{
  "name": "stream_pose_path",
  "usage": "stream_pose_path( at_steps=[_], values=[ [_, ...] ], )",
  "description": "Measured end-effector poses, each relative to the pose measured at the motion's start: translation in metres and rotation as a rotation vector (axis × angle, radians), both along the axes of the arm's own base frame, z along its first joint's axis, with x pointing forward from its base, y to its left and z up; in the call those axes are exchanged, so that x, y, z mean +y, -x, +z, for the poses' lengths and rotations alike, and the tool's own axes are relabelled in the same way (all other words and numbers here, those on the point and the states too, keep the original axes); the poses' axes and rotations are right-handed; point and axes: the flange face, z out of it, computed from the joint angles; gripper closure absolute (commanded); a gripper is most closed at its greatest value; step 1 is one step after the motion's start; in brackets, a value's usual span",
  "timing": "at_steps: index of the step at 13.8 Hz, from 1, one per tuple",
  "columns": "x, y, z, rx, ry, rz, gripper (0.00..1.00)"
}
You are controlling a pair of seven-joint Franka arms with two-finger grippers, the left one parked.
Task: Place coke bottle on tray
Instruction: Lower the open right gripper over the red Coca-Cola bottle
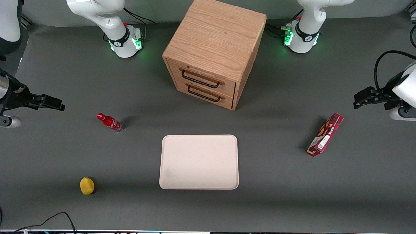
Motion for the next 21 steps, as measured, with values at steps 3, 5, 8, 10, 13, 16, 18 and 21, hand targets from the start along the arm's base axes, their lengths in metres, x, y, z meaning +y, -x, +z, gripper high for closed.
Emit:
stream_pose_path(
  at_steps=[3,5,8,10,13,16,18,21],
  values=[
    [0.000,0.000,0.000,0.000,0.000,0.001,0.00],
    [0.000,0.000,0.000,-0.001,0.000,0.001,0.00],
    [0.001,0.000,0.000,-0.001,0.000,0.002,0.00],
    [0.001,0.000,-0.003,0.003,-0.004,0.002,0.00],
    [0.002,-0.003,-0.019,-0.003,-0.017,0.000,0.00],
    [0.015,0.004,-0.068,-0.049,-0.027,0.017,0.00],
    [0.030,0.029,-0.105,-0.075,-0.031,0.042,0.00],
    [0.038,0.069,-0.149,-0.099,-0.030,0.058,0.00]
  ],
)
